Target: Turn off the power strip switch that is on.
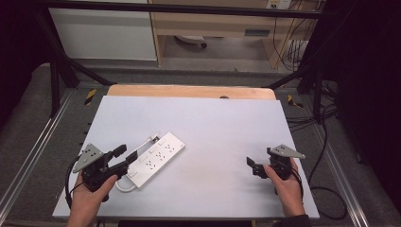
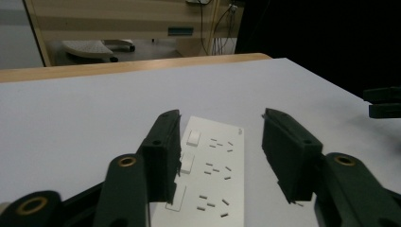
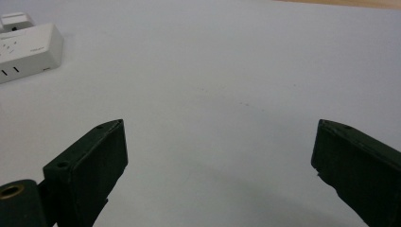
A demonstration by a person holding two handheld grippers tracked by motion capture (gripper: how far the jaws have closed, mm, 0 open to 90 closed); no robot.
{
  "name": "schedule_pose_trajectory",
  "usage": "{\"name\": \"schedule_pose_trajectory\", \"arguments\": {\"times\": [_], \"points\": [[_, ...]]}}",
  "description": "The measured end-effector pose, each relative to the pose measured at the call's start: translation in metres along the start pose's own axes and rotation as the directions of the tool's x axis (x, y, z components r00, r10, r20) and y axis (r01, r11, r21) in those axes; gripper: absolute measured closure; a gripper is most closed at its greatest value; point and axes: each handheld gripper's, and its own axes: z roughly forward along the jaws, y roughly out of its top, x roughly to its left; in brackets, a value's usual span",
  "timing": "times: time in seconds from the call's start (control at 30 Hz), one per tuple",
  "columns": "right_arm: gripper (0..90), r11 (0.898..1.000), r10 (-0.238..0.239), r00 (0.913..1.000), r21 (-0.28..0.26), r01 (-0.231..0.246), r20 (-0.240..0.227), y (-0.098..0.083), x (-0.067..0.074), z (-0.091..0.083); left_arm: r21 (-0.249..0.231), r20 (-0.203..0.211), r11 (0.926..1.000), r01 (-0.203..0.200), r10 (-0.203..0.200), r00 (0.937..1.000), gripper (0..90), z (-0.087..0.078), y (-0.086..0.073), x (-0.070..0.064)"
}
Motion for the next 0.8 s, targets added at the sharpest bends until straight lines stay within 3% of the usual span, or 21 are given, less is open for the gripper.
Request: {"name": "schedule_pose_trajectory", "arguments": {"times": [0.33, 0.8], "points": [[4.7, 1.000, -0.005, 0.9999, 0.013, 0.005, -0.010, 0.000, 0.001, 0.003, -0.024, 0.011, 0.9993, -0.027, 0.028, 0.9996, 67.9, 0.006, 0.009, -0.003], [4.8, 1.000, -0.015, 0.9999, 0.026, 0.015, -0.005, 0.000, 0.002, 0.002, -0.019, 0.022, 0.9995, -0.023, 0.024, 0.9995, 84.8, 0.015, 0.009, 0.000]]}}
